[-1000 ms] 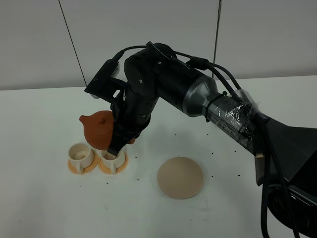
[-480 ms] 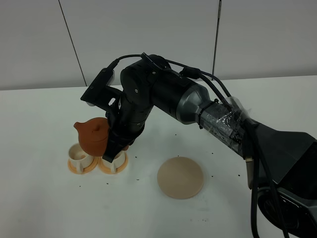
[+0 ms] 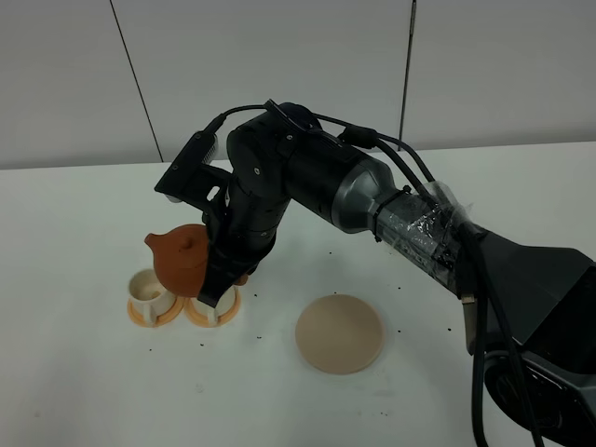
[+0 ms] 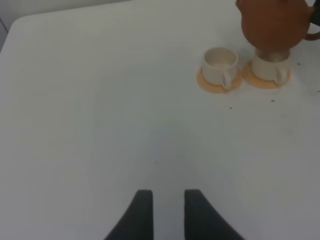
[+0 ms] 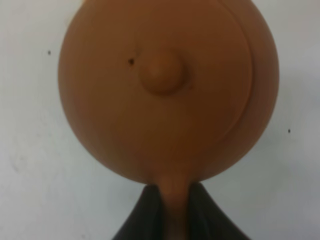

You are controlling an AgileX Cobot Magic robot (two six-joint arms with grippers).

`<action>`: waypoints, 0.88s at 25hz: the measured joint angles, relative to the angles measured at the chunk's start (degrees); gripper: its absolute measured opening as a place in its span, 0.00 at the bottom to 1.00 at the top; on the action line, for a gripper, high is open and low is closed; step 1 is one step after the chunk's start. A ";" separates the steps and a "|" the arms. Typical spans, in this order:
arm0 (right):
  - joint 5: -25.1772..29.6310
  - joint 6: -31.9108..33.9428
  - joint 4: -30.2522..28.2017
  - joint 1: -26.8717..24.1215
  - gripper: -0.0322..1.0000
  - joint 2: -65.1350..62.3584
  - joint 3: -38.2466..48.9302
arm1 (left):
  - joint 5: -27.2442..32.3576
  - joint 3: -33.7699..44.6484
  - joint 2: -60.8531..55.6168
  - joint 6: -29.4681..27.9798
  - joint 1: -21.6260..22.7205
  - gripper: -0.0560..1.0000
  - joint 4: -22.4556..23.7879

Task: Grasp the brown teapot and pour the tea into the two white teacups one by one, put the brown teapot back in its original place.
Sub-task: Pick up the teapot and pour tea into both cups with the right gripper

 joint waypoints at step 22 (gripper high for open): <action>-3.76 0.20 -10.30 3.47 0.12 0.00 0.00 | 0.00 0.00 0.00 0.00 0.00 0.27 0.00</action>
